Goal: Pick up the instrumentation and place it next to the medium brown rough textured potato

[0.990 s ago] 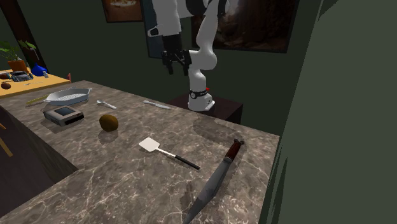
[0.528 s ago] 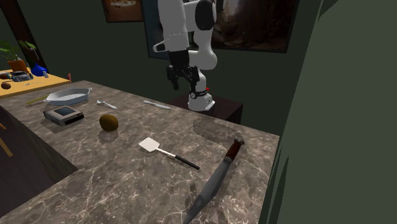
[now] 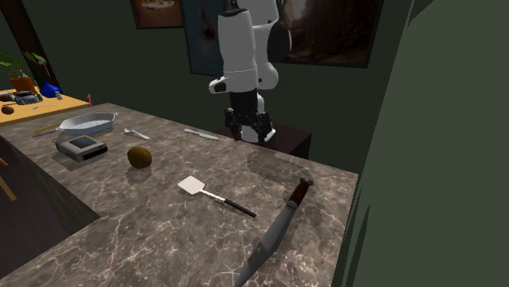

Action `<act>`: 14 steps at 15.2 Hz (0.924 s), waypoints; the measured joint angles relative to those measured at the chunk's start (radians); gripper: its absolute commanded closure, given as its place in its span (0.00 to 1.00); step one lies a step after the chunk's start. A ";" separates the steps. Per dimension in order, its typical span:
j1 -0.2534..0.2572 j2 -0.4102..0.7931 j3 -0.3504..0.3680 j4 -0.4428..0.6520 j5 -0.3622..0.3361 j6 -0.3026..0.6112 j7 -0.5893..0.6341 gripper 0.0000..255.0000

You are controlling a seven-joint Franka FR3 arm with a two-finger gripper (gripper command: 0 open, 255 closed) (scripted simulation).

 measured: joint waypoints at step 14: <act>0.176 0.560 -0.009 0.427 -0.362 0.123 0.334 0.00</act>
